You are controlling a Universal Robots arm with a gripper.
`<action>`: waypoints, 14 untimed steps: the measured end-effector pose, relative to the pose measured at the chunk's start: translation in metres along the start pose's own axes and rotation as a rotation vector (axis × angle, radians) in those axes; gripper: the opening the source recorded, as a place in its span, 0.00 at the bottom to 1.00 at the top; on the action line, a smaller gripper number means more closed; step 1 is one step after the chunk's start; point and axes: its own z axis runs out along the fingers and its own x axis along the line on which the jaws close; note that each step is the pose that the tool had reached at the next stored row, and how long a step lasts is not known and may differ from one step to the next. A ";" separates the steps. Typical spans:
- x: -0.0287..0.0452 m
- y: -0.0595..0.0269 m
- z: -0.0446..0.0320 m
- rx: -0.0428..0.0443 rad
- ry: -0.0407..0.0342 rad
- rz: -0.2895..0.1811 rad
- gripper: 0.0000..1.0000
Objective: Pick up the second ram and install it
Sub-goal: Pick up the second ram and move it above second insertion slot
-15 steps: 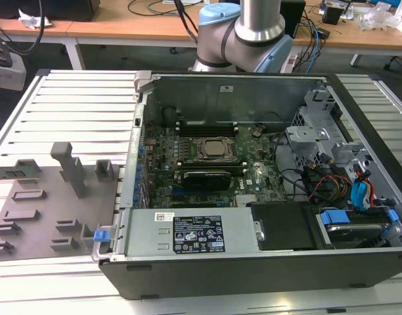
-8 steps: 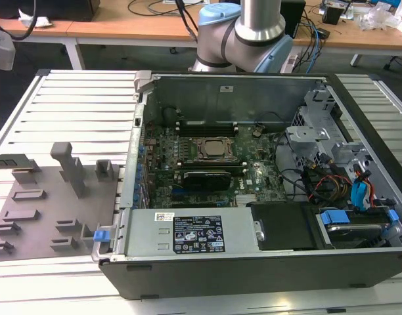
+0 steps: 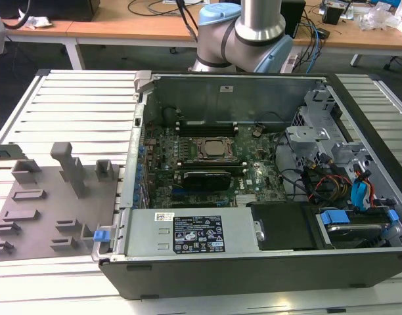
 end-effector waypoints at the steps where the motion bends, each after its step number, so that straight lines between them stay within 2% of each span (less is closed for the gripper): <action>1: 0.0000 0.0001 -0.0022 0.0000 0.0000 0.000 0.14; 8: -0.0022 0.0007 -0.0155 0.0000 -0.0001 0.000 0.14; 14: -0.0291 0.0006 -0.0171 -0.0002 0.0000 0.000 0.14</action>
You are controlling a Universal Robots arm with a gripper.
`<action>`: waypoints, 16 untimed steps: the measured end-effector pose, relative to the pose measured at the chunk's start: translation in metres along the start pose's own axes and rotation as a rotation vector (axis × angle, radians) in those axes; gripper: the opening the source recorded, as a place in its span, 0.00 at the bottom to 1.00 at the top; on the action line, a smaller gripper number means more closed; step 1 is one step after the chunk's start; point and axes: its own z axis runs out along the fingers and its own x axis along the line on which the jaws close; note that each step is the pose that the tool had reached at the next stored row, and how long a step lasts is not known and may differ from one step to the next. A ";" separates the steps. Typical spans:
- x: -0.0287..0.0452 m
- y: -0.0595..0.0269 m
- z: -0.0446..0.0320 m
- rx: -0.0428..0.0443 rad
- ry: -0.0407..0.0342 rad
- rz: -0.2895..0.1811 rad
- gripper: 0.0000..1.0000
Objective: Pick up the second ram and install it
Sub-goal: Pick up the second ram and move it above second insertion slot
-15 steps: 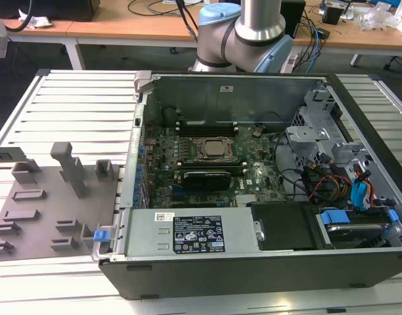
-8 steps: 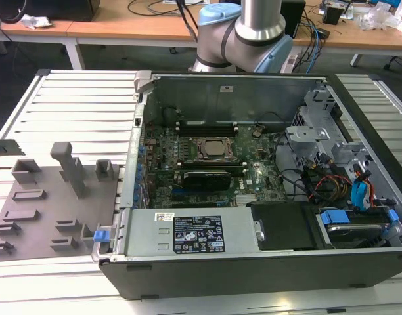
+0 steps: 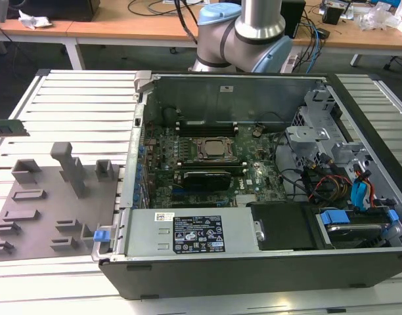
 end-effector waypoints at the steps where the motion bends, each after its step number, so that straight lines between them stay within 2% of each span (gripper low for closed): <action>1: -0.0023 0.0001 -0.0003 0.0000 0.0000 0.000 0.14; 6: -0.0158 0.0002 -0.0035 -0.0001 0.0000 0.000 0.14; 9: -0.0202 0.0004 -0.0065 0.0001 0.0000 0.000 0.14; 11: -0.0246 0.0007 -0.0119 0.0000 0.0000 0.000 0.14; 13: -0.0276 0.0012 -0.0222 -0.0002 0.0001 0.000 0.14; 16: -0.0283 0.0012 -0.0242 0.0001 -0.0001 0.000 0.14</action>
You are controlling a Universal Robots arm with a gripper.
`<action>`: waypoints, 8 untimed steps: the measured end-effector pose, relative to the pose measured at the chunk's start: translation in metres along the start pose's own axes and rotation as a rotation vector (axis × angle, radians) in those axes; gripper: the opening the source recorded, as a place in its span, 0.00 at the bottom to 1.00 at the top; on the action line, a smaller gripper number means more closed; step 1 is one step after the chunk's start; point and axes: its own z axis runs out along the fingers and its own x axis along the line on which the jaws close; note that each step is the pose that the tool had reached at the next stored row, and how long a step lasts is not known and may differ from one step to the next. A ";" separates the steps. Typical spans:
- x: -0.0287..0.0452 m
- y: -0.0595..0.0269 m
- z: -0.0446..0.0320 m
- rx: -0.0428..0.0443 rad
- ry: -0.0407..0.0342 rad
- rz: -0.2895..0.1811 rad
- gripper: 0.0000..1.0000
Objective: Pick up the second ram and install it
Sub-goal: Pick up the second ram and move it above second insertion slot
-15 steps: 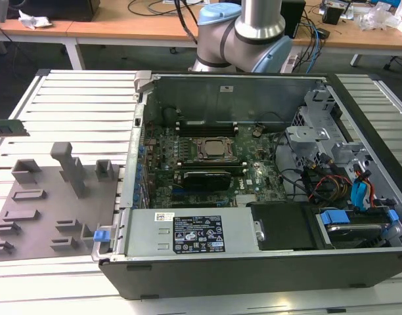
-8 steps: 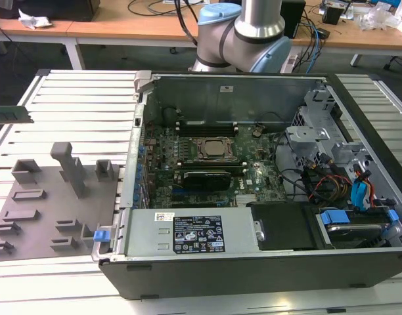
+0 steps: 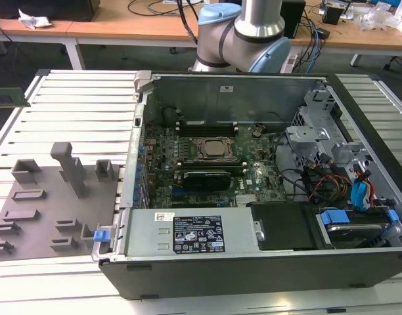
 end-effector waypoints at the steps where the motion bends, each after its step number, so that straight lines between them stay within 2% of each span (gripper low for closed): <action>1: 0.0000 0.0000 -0.0001 -0.0001 0.0001 0.000 0.14; 4: -0.0001 -0.0026 -0.0005 -0.0002 0.0002 0.000 0.14; 6: -0.0003 -0.0119 -0.0010 -0.0009 0.0002 0.000 0.14; 8: -0.0003 -0.0172 -0.0012 -0.0013 0.0002 0.000 0.14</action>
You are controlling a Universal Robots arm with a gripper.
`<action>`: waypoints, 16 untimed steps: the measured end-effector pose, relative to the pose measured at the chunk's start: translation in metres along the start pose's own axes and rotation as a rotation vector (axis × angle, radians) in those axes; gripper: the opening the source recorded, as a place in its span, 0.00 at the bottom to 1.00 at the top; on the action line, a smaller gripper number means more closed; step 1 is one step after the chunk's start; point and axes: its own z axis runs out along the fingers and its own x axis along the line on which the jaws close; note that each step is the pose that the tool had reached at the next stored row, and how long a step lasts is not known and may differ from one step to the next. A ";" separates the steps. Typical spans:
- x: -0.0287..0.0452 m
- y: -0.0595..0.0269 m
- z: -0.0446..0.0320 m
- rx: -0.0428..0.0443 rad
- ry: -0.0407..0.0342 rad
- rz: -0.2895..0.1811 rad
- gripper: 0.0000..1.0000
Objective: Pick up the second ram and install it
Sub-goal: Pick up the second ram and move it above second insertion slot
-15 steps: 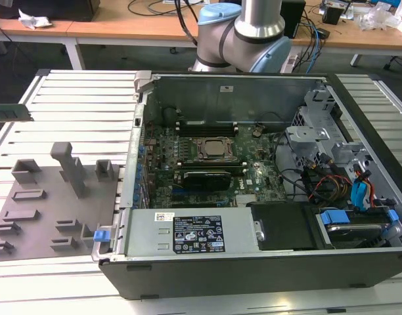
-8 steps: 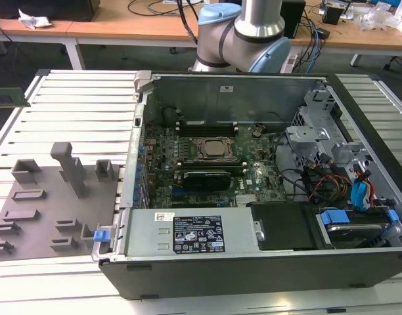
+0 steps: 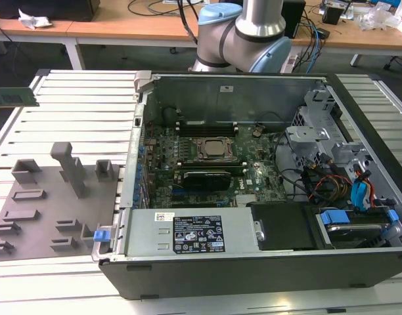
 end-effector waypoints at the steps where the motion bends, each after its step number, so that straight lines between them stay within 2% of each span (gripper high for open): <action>1: -0.0001 -0.0037 -0.0002 -0.0003 -0.0001 0.000 0.14; 2: -0.0001 -0.0063 -0.0003 -0.0007 0.0000 0.000 0.14; 6: -0.0004 -0.0258 -0.0012 -0.0022 0.0000 0.000 0.14; 9: -0.0008 -0.0477 -0.0023 -0.0044 0.0001 0.000 0.14; 12: -0.0011 -0.0626 -0.0029 -0.0059 0.0000 0.000 0.14; 16: -0.0013 -0.0769 -0.0037 -0.0078 0.0001 0.000 0.14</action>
